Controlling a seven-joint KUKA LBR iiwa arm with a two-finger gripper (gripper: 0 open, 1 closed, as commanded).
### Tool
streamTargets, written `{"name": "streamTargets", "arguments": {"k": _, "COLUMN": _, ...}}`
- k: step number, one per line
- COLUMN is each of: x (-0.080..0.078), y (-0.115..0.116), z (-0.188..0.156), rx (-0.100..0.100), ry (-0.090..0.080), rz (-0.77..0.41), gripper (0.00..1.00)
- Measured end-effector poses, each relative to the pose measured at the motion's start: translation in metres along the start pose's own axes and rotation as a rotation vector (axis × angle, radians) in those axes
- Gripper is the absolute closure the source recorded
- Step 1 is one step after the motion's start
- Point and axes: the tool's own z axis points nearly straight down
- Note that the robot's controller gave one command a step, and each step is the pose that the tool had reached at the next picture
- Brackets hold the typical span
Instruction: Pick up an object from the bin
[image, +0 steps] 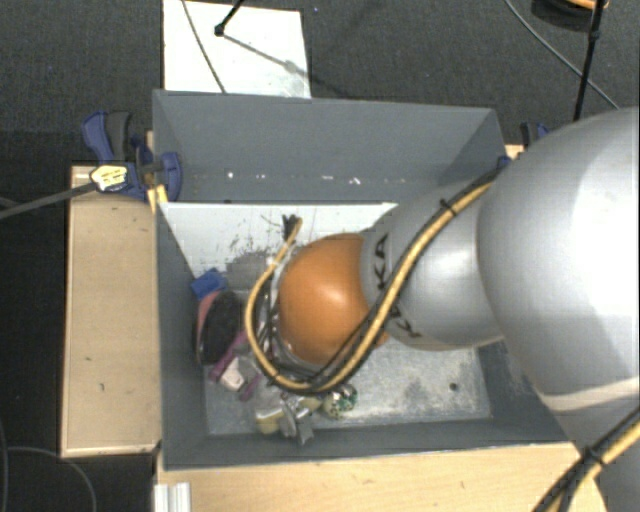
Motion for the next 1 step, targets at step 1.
{"name": "streamTargets", "arguments": {"k": 1, "x": -0.0074, "y": 0.0, "z": -0.007, "rx": 0.001, "ry": -0.026, "rz": 0.006, "gripper": 1.0}}
